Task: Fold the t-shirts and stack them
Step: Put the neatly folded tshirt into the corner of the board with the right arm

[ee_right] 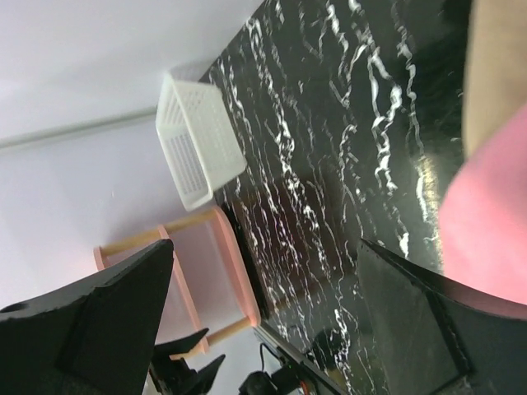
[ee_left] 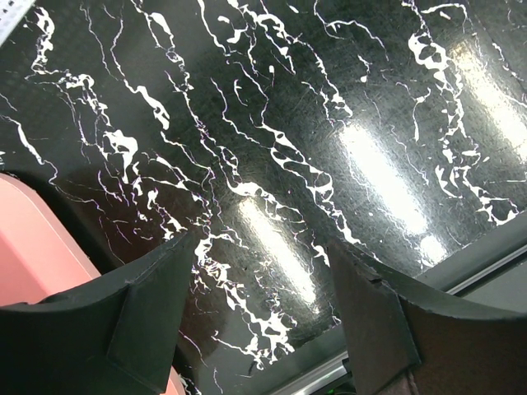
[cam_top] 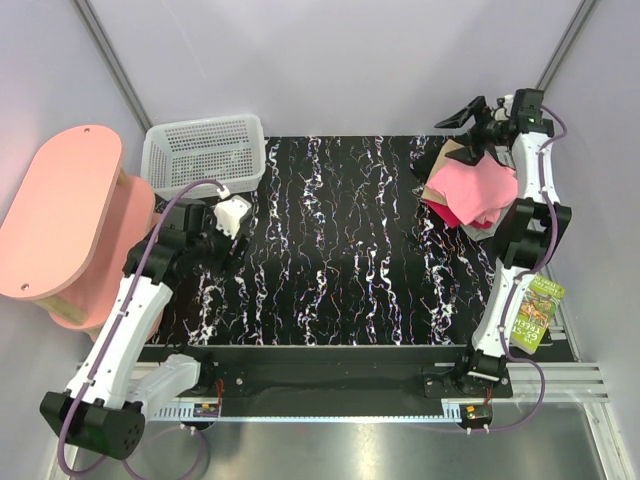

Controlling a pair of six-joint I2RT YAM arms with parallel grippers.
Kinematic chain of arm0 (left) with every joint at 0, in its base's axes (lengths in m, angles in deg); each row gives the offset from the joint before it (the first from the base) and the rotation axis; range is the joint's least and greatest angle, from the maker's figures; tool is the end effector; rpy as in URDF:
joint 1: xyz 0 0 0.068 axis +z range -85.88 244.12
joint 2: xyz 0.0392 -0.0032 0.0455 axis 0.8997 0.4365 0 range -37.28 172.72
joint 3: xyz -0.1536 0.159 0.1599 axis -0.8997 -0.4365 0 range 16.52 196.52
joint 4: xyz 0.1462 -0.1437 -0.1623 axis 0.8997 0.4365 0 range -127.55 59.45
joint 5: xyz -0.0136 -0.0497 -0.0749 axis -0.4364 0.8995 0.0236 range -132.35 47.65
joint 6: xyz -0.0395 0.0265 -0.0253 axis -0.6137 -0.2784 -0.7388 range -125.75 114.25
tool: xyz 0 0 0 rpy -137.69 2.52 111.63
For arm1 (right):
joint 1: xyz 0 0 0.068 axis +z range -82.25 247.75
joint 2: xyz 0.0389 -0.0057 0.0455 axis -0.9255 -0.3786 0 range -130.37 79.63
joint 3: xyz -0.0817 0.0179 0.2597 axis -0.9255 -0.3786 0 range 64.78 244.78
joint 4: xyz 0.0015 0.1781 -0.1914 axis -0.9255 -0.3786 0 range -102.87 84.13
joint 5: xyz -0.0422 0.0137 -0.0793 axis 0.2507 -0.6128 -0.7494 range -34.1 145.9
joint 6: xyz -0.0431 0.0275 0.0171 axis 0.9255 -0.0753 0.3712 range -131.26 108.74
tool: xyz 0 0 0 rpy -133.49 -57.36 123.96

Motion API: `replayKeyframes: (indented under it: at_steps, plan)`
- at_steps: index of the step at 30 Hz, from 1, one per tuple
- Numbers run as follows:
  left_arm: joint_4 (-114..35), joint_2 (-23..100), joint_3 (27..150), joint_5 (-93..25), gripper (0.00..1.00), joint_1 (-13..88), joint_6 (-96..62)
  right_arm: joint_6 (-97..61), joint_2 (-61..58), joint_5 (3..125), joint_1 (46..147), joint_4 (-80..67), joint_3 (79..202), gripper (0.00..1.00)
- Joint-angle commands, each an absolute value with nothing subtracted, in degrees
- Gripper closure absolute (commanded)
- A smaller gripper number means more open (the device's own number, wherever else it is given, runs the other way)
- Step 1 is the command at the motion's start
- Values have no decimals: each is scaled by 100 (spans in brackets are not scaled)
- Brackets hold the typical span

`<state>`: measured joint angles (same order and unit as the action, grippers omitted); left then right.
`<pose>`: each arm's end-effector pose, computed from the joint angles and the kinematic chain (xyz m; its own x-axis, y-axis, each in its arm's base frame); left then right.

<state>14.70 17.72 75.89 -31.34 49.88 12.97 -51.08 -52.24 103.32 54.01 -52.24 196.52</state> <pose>0.1741 -0.0512 0.3275 -0.5636 0.4680 -0.6806 0.5770 0.8127 0.0810 0.5005 -0.0954 0.2984 -0.7536 0.6303 -0.1867 0.1964 0.4869 0.8511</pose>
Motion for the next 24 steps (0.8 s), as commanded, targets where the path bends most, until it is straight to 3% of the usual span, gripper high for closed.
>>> replayKeyframes:
  at_steps: [1, 13, 20, 24]
  plan:
    - [1352, 1572, 7523, -3215, 29, 5014, 1209, -4792, -5001, 10099, 5448, -5097, 18925, 0]
    - [1369, 1616, 7567, -3216, 29, 5014, 1174, -4765, -5660, 10248, 5351, -4920, 18677, 0]
    - [1448, 1572, 7795, -3303, 28, 5006, 1174, -4791, -4642, 11222, 5579, -4508, 19187, 0]
    - [1527, 1493, 8032, -3601, 23, 5014, 1008, -4511, -3711, 11251, 5817, -4455, 18890, 0]
